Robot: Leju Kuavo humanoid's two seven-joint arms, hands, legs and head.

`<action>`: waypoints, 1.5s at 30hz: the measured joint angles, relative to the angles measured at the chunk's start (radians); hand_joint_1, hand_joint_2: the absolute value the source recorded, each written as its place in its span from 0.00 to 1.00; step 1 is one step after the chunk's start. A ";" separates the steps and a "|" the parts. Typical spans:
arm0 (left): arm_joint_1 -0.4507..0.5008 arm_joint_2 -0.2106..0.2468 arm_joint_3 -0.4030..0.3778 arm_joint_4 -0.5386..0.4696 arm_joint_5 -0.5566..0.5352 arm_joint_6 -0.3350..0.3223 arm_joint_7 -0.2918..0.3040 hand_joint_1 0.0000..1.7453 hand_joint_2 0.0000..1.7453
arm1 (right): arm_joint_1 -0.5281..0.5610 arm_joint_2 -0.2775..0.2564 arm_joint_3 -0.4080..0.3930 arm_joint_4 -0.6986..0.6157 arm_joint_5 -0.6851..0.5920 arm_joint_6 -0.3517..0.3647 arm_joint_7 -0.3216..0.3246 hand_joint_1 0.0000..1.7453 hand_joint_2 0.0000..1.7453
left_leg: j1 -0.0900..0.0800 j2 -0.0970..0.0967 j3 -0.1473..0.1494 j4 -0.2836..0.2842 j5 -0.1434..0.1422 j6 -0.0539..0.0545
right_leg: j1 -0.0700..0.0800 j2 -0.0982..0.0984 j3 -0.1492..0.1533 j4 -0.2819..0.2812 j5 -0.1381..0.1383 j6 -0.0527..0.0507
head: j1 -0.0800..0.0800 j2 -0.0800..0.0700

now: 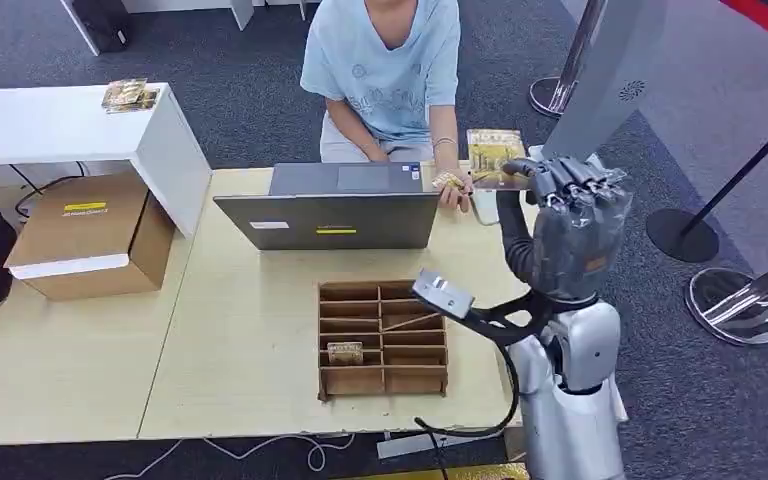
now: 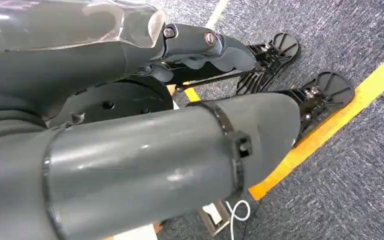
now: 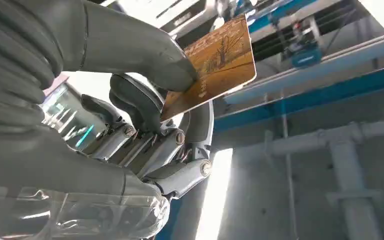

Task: Pass the card to the sensor for recognition and then transmit it.

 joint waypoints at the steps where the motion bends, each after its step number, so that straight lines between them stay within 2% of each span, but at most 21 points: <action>1: 0.000 0.000 0.000 0.000 0.000 0.000 0.000 0.00 0.00 | -0.017 -0.011 0.007 0.007 0.011 0.000 0.029 1.00 1.00 | 0.000 0.000 0.000 0.000 0.000 0.000 | 0.000 0.000 0.000 0.000 0.000 0.000 | 0.000 0.000; 9: -0.003 -0.002 0.000 0.000 0.000 0.034 -0.002 0.00 0.00 | -0.156 -0.106 0.081 0.103 0.027 0.003 0.205 1.00 1.00 | 0.000 0.000 0.000 0.000 0.001 0.000 | 0.000 0.000 0.000 0.000 0.001 0.000 | 0.000 0.000; 12: -0.004 -0.002 0.000 0.001 0.000 0.039 -0.002 0.00 0.00 | -0.205 -0.129 0.103 0.147 0.015 0.046 0.249 1.00 1.00 | 0.000 0.000 0.000 0.000 0.001 0.000 | 0.000 0.000 0.000 0.000 0.001 0.000 | 0.000 0.000; 16: -0.005 -0.002 0.000 0.001 0.000 0.039 0.000 0.00 0.00 | -0.275 -0.156 0.135 0.198 -0.007 0.153 0.302 1.00 1.00 | 0.000 0.000 0.000 0.000 0.001 0.000 | 0.000 0.000 0.000 0.000 0.001 0.000 | 0.000 0.000; 22: -0.005 -0.001 0.000 0.001 0.000 0.035 0.005 0.00 0.00 | -0.380 -0.189 0.181 0.270 -0.008 0.309 0.323 1.00 1.00 | 0.000 0.000 0.000 0.000 0.001 0.000 | 0.000 0.000 0.000 0.000 0.001 0.000 | 0.000 0.000; 29: -0.005 0.000 0.000 0.001 0.000 0.034 0.018 0.00 0.00 | -0.505 -0.203 0.220 0.372 -0.059 0.467 0.335 1.00 1.00 | 0.000 0.000 0.000 0.000 0.001 0.000 | 0.000 0.000 0.000 0.000 0.001 0.000 | 0.000 0.000; 34: -0.006 0.003 0.000 0.001 0.000 0.034 0.019 0.00 0.00 | -0.605 -0.207 0.266 0.470 -0.057 0.605 0.349 1.00 1.00 | 0.000 0.000 0.000 0.000 0.002 0.000 | 0.000 0.000 0.000 0.001 0.002 0.000 | 0.000 0.000; 37: -0.005 0.005 0.000 0.001 0.000 0.032 0.019 0.00 0.00 | -0.653 -0.207 0.287 0.530 -0.078 0.654 0.349 1.00 1.00 | 0.000 -0.001 0.000 0.000 0.002 0.001 | 0.000 0.000 0.000 0.001 0.002 0.000 | 0.000 0.000; 45: -0.007 0.011 0.000 0.001 0.000 0.030 0.021 0.00 0.00 | -0.740 -0.199 0.312 0.683 -0.154 0.731 0.333 1.00 1.00 | 0.000 -0.001 0.000 0.000 0.002 0.000 | 0.000 0.000 0.000 0.001 0.002 0.000 | 0.000 0.000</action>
